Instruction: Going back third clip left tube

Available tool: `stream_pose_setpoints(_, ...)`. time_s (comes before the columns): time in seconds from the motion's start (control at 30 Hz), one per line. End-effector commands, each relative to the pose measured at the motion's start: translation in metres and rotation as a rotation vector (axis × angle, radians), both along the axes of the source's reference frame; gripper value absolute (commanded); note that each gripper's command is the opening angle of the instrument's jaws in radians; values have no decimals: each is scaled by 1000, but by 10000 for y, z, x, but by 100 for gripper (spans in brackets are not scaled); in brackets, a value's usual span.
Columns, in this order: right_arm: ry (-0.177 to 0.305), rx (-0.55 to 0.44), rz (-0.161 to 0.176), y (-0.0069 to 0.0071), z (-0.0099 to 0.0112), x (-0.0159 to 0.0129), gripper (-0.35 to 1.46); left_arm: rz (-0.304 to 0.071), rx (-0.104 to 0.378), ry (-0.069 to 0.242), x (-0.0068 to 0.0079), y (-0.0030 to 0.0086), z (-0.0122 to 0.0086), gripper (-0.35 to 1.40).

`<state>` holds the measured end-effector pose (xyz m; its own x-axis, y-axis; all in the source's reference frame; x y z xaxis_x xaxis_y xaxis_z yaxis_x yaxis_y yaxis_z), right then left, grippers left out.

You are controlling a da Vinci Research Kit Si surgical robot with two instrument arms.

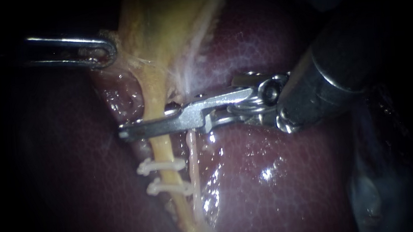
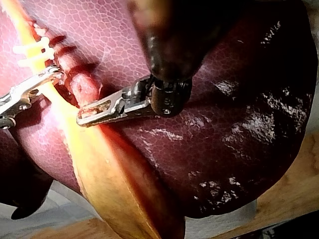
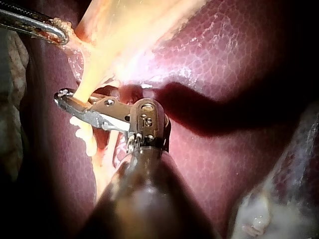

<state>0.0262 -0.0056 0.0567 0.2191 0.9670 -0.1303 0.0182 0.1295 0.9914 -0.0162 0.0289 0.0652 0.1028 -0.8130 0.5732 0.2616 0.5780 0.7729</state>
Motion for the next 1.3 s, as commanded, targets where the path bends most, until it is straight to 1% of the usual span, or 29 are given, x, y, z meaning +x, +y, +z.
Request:
stream_pose_setpoints(0.03, 1, 0, 0, 0, 1, 0, -35, 1, 1, 3, 0, 0, 0, -35)
stream_pose_setpoints(0.1, 1, 0, 0, 0, 1, 0, -35, 1, 1, 3, 0, 0, 0, -35)
stream_pose_setpoints(0.13, -2, -1, -2, -1, 2, 0, -28, 1, 1, 3, 0, 0, 0, -35)
stream_pose_setpoints(0.17, -1, -7, -3, -1, 3, 0, -11, 1, 1, 3, 0, 0, 0, -35)
stream_pose_setpoints(0.23, 9, -56, -5, -3, 7, 0, 23, 1, 1, 3, 0, 0, 0, -35)
stream_pose_setpoints(0.3, 15, -100, -4, -6, 13, 2, 39, 1, 1, 3, 0, 0, 0, -35)
stream_pose_setpoints(0.33, 17, -120, -3, -7, 16, 2, 42, 1, 1, 3, 0, -1, 0, -35)
stream_pose_setpoints(0.4, 10, -187, 17, -10, 24, 2, 48, 1, 1, 3, 0, -1, 0, -35)
stream_pose_setpoints(0.47, 0, -271, 18, -13, 31, -1, 50, 1, 1, 3, 0, -1, 1, -35)
stream_pose_setpoints(0.53, -16, -386, -7, -16, 35, -8, 50, 1, 0, 3, 1, -1, 1, -35)
stream_pose_setpoints(0.57, -24, -442, -31, -18, 35, -13, 50, 1, 0, 3, 1, -1, 1, -35)
stream_pose_setpoints(0.63, -32, -540, -51, -20, 32, -23, 50, 1, 0, 3, 1, -1, 0, -35)
stream_pose_setpoints(0.83, -11, -761, -64, -26, 13, -62, 50, 2, 0, 3, 2, -1, 0, -35)
stream_pose_setpoints(1.03, -13, -909, -64, -30, -9, -100, 50, 2, 0, 3, 2, -1, 0, -35)
stream_pose_setpoints(1.2, -10, -983, -70, -33, -24, -124, 50, 2, 0, 3, 2, -1, 0, -35)
stream_pose_setpoints(1.3, -6, -1005, -73, -32, -28, -135, 50, 2, 0, 3, 1, -1, 0, -35)
